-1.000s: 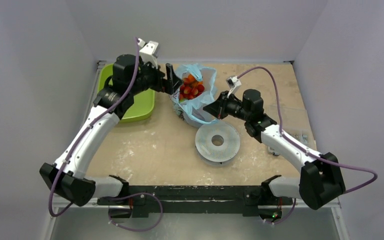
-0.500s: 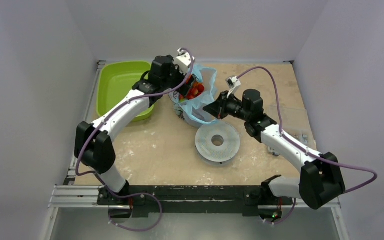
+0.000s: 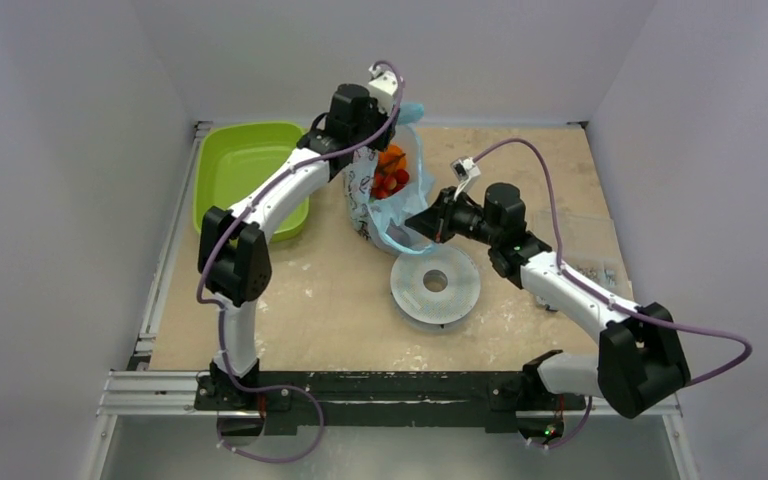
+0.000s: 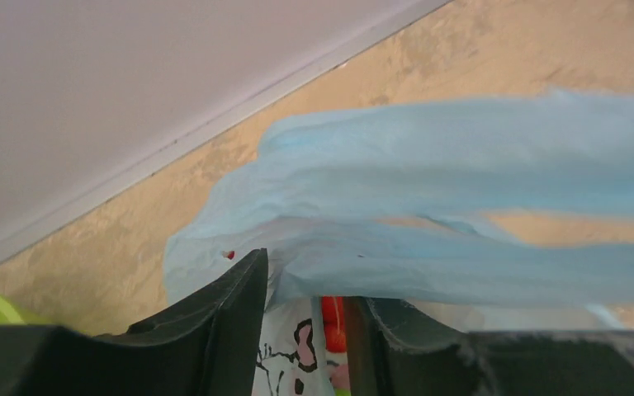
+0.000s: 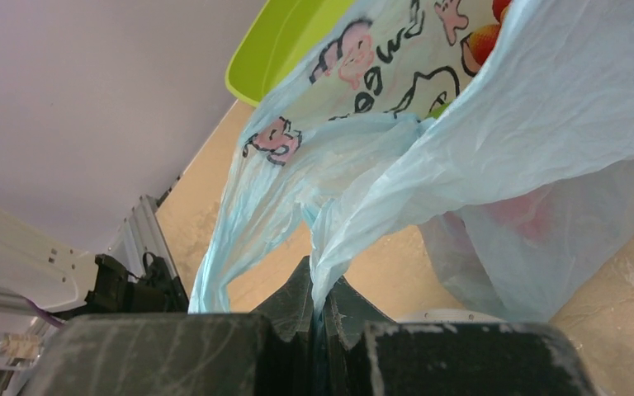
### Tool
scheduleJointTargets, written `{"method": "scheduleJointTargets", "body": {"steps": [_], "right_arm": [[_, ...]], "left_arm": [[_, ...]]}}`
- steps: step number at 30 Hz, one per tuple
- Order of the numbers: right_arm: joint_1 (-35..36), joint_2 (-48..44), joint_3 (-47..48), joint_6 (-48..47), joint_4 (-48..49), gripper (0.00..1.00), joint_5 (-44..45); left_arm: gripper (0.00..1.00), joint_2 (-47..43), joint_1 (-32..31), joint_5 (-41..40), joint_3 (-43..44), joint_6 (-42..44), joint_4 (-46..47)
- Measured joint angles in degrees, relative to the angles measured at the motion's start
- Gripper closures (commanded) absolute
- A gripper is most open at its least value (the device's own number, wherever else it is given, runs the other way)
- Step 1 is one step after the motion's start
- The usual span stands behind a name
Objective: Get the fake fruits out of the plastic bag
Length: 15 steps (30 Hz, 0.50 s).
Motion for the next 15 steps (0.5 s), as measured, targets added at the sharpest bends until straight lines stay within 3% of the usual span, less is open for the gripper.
{"method": "scheduleJointTargets", "body": {"steps": [2,3,7,10,15], "right_arm": [[0.04,0.42,-0.68,0.37,0.50,1.00,-0.20],[0.09,0.81,-0.85,0.44,0.61,1.00,-0.26],[0.79,2.93,-1.90,0.85,1.46,1.00,-0.26],[1.62,3.93,-2.64,0.83,1.44,1.00,-0.07],[4.59,6.23,-2.93,0.50,2.03,1.00,1.88]], "left_arm": [[0.96,2.14,0.74,3.74,6.27,-4.44,-2.67],[1.00,2.75,1.29,5.57,8.28,-6.47,-3.39],[1.00,4.00,6.34,16.96,12.83,-19.21,-3.78],[1.00,7.04,12.70,28.83,14.95,-33.79,-0.61],[1.00,17.81,21.14,46.05,16.76,-59.45,14.36]]}}
